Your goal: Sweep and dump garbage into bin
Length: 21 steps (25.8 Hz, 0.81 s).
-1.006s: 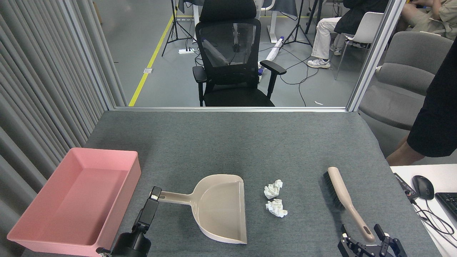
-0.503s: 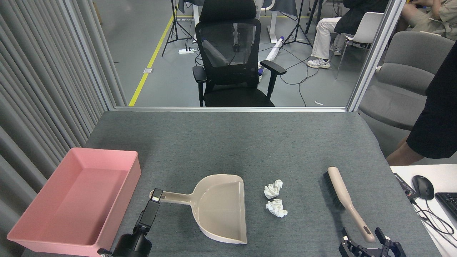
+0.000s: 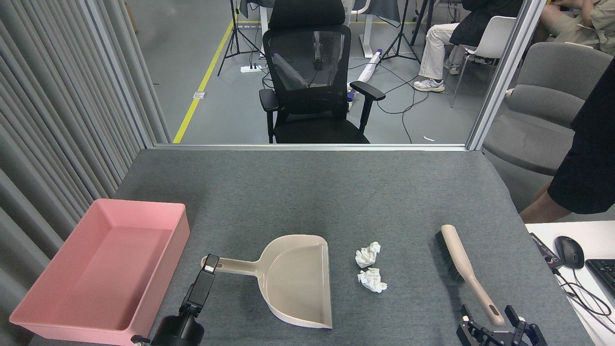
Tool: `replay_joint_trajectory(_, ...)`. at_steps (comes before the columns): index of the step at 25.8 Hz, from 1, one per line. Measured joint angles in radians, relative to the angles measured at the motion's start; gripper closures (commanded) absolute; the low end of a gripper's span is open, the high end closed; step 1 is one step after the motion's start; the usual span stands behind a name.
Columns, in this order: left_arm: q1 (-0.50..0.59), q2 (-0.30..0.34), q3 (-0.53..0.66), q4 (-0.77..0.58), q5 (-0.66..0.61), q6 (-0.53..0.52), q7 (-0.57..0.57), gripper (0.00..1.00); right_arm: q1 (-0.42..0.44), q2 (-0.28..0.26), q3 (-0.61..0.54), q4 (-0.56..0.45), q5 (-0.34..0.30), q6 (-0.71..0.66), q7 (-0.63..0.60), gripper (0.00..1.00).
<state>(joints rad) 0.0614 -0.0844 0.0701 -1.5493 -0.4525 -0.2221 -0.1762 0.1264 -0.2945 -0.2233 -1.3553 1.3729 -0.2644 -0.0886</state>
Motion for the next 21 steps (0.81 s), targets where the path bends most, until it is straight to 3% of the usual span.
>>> replay_joint_trajectory(21,0.0,0.0,0.003,0.0,0.0,0.0,0.0,0.01,-0.037,-0.006,-0.001,0.06,0.004,0.001,-0.004,0.02)
